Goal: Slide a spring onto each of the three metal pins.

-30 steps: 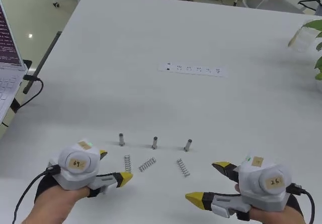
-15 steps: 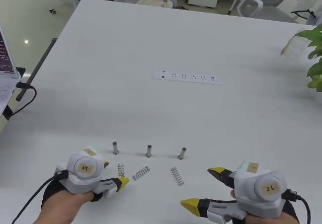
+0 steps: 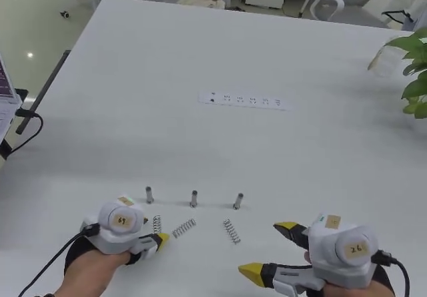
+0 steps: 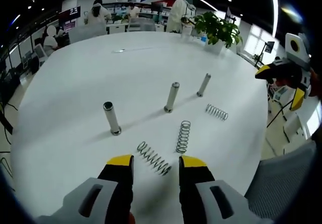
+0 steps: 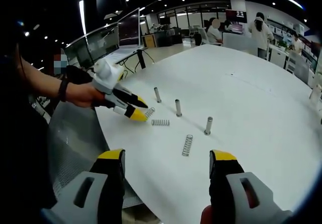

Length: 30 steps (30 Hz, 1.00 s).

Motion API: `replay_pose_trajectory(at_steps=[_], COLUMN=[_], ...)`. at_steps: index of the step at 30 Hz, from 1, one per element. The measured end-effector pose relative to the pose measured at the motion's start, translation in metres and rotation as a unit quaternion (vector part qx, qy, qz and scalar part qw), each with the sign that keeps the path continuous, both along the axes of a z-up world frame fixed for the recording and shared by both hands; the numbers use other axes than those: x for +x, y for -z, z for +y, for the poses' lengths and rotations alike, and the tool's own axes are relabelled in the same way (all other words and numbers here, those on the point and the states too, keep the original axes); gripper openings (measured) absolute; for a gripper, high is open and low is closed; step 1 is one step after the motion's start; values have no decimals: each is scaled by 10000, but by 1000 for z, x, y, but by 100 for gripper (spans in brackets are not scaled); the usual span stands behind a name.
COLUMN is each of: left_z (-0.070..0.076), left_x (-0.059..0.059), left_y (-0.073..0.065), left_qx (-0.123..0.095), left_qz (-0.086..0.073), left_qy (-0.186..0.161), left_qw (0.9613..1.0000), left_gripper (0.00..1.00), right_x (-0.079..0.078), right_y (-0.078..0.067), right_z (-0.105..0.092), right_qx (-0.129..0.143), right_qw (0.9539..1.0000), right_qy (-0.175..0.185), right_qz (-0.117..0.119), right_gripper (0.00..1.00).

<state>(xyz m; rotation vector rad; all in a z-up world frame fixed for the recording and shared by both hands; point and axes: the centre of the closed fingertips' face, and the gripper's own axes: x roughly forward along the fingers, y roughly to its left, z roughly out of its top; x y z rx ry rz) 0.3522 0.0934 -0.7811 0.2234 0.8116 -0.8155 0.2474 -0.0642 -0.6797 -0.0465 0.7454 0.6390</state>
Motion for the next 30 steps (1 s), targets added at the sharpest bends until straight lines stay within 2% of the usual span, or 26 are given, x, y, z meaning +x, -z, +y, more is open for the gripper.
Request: replay_pose_trajectory(at_steps=[7, 10, 21, 26, 27, 30], left_z=[-2, 1, 11, 12, 12, 13], left_x=[-1, -2, 2, 2, 3, 2], left_y=[3, 6, 7, 10, 10, 10], left_qx=[83, 221, 390, 488, 534, 559], left_qz=[-10, -29, -97, -54, -106, -104], left_qy=[19, 70, 41, 74, 104, 130], left_qw=[10000, 9997, 9992, 9988, 9985, 9983], left_gripper=[23, 20, 11, 6, 5, 3], right_x=[-2, -3, -4, -4, -3, -3], right_y=[1, 2, 3, 3, 3, 3], right_z=[-1, -1, -1, -1, -1, 0], right_qx=[18, 15, 38, 51, 53, 62], right_qw=[10000, 10000, 10000, 10000, 10000, 10000], right_qy=[34, 33, 26, 36, 38, 48], right_qz=[13, 20, 27, 20, 17, 8], right_gripper=[67, 67, 67, 67, 67, 67])
